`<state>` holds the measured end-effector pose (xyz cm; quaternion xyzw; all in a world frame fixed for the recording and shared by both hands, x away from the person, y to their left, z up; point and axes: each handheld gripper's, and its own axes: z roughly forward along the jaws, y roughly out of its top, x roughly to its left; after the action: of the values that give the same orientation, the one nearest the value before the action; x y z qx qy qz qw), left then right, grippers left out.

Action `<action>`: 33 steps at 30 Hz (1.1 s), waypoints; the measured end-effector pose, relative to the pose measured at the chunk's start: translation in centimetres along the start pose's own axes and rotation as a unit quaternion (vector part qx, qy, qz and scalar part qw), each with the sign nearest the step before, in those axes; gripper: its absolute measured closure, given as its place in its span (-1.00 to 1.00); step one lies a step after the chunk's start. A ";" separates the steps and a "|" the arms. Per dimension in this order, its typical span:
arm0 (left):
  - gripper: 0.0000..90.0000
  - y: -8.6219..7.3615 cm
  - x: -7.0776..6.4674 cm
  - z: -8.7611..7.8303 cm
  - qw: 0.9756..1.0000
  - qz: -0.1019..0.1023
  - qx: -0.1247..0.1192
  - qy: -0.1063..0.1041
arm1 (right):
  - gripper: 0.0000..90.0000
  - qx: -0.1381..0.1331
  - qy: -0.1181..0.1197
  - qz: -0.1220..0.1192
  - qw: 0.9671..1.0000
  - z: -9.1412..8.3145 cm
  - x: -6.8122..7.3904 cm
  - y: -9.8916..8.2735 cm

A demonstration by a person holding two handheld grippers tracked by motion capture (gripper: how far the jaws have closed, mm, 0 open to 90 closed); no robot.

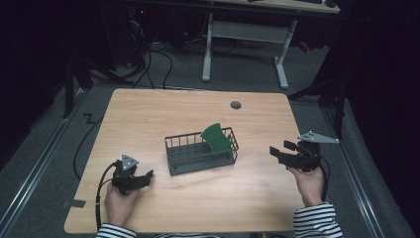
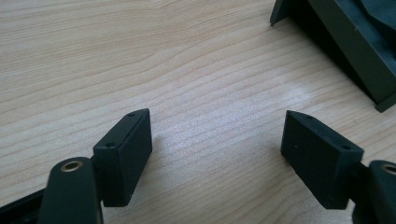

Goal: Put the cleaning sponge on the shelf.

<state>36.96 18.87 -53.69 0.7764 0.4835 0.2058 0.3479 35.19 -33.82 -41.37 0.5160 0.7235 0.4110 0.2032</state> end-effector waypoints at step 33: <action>-0.44 0.0 0.0 0.0 1.000 0.000 0.000 0.000 | -0.42 0.044 -0.049 0.043 0.997 3.6 -0.5 -8.1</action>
<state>36.96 18.87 -53.69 0.7767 0.4832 0.2055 0.3480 33.23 -33.98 -50.03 0.5746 0.7074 0.3608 0.1980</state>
